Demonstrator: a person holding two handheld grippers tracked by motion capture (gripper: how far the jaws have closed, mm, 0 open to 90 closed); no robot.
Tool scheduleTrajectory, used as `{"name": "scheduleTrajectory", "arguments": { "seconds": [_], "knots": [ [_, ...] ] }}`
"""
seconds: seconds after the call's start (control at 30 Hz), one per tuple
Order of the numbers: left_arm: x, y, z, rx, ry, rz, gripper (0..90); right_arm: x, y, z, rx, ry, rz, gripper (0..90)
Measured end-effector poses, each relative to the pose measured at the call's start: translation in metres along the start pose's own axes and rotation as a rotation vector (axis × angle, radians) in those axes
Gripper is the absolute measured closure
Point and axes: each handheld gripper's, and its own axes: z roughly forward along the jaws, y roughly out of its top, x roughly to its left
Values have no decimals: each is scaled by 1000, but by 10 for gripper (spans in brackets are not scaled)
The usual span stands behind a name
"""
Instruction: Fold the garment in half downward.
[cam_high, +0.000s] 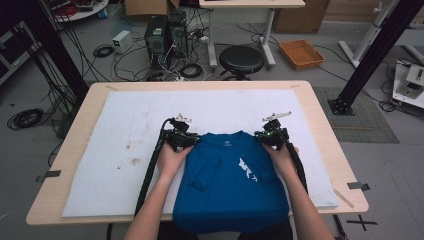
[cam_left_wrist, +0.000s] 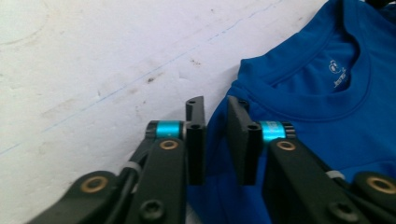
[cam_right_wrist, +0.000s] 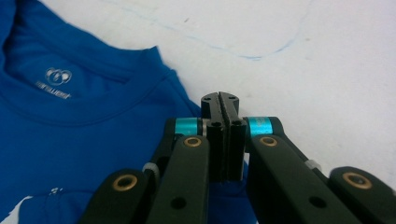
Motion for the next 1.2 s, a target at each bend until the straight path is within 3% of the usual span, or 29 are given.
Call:
{"name": "scheduleTrajectory", "arguments": {
  "seconds": [0.13, 0.17, 0.2, 0.27, 0.43, 0.53, 0.57, 0.67, 0.9, 1.03, 1.2],
  "knots": [
    [1, 1, -2, -21, -3, -8, 766, -3, 0, -5, -28, -12, 26, 894],
    [1, 1, -2, -35, -15, -16, 713, -3, 1, -7, -42, -24, 29, 827],
    [1, 1, -2, -45, -28, -13, 695, -4, 1, -8, -60, -15, 39, 777],
    [1, 1, 0, -47, -36, -16, 659, -5, 3, -7, -75, 26, 49, 760],
    [-1, 0, 4, -21, -32, 3, 649, 1, 4, 6, -30, 91, 19, 711],
    [-3, 0, 3, -3, -35, 39, 747, 6, 3, 11, -5, 76, -11, 783],
    [-5, 0, 4, 0, -38, 48, 786, 6, 3, 10, -3, 75, -15, 844],
    [-8, 0, 4, 3, -32, 80, 863, 4, 4, 9, -4, 86, -19, 883],
    [0, 4, 2, -37, -15, 80, 878, 0, 7, 5, -46, 77, -1, 891],
    [4, 18, 0, -33, -2, 99, 879, -2, 17, 6, -69, 74, 9, 892],
    [12, 37, -3, -95, 15, 107, 879, -10, 32, 6, -110, 60, 26, 891]
  ]
}}
